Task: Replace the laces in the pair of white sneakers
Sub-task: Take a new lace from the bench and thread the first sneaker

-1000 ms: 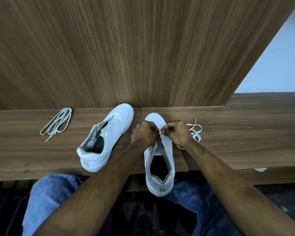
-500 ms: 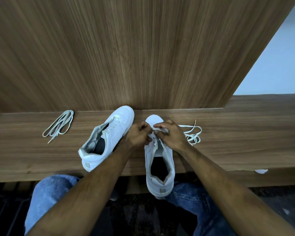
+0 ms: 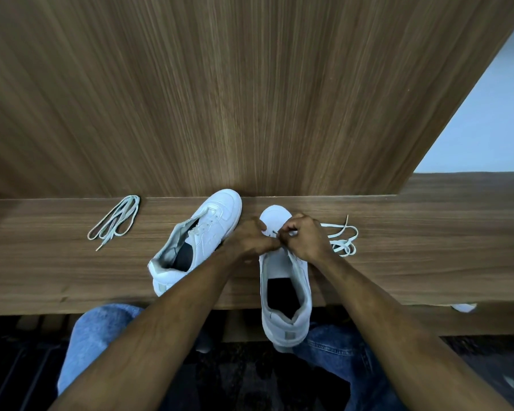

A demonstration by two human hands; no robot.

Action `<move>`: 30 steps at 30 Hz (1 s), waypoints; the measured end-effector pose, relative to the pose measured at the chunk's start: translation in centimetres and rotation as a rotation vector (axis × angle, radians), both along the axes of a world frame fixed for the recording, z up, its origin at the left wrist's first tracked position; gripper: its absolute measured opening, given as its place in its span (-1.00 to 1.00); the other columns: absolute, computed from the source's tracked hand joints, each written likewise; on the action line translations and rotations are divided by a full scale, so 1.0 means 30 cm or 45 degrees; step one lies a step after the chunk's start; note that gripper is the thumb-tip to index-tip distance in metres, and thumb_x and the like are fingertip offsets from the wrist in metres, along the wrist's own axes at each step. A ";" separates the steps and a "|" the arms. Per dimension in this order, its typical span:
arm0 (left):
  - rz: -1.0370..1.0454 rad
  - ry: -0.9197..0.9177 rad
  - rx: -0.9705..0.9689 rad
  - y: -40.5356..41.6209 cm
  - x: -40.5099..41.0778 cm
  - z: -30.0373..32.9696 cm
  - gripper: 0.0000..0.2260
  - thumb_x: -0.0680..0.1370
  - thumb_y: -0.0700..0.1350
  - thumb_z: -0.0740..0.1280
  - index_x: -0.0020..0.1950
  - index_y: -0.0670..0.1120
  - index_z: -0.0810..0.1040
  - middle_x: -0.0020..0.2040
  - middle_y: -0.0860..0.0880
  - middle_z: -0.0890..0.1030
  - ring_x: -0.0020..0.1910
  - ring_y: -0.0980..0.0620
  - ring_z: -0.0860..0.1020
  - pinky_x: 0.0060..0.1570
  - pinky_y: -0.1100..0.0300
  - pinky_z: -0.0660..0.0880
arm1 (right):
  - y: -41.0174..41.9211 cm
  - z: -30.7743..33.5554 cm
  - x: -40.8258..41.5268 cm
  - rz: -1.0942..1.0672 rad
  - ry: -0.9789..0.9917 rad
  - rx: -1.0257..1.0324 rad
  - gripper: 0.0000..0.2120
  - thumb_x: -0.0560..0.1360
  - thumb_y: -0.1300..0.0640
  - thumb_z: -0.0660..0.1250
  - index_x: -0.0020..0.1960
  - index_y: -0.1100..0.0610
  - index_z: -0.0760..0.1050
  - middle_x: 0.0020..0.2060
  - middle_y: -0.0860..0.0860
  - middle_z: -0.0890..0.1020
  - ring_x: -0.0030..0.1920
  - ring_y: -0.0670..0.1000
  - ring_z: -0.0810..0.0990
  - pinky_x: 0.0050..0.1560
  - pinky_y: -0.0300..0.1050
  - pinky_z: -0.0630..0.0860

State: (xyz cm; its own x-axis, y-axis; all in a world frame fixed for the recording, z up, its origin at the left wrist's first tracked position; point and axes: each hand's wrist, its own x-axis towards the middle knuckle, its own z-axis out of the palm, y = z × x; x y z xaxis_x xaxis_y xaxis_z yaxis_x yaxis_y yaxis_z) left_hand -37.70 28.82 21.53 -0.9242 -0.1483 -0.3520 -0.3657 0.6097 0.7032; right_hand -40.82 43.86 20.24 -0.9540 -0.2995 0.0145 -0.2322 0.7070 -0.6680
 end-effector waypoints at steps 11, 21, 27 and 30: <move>0.103 0.094 0.308 -0.047 0.034 -0.031 -0.81 0.43 -0.31 0.34 -0.05 -0.18 0.71 -0.27 -0.08 0.65 -0.37 0.10 0.51 -0.35 0.27 0.45 | -0.046 0.029 0.027 0.050 0.060 0.317 -0.88 0.41 0.11 0.35 -0.18 0.05 0.68 0.05 0.01 0.57 0.03 0.11 0.58 -0.08 -0.08 0.52; 0.187 0.054 0.368 -0.043 0.014 -0.050 -0.83 0.38 -0.09 0.37 -0.39 -0.11 0.57 -0.44 -0.06 0.53 -0.43 0.02 0.46 -0.29 0.10 0.43 | -0.053 -0.012 0.025 -0.036 0.011 0.254 -0.85 0.48 -0.02 0.37 -0.12 0.02 0.67 0.07 0.02 0.54 0.06 0.10 0.58 -0.03 -0.06 0.51; 0.125 0.236 -0.121 -0.024 -0.017 -0.060 -0.84 0.48 -0.11 0.34 -0.31 -0.05 0.57 -0.19 -0.08 0.65 -0.11 -0.06 0.60 -0.10 0.11 0.52 | -0.052 -0.024 0.037 -0.060 0.021 0.165 -0.88 0.48 0.06 0.35 -0.13 0.02 0.67 0.05 0.02 0.56 0.01 0.12 0.60 -0.06 -0.06 0.51; 0.077 0.150 -0.269 -0.008 -0.023 -0.054 -0.76 0.50 -0.06 0.28 -0.36 -0.07 0.40 -0.25 -0.10 0.58 -0.14 -0.11 0.57 -0.17 0.11 0.44 | -0.053 -0.021 0.037 -0.110 0.008 0.171 -0.90 0.45 0.06 0.35 -0.13 0.00 0.65 0.03 0.00 0.58 0.00 0.13 0.60 -0.05 -0.06 0.52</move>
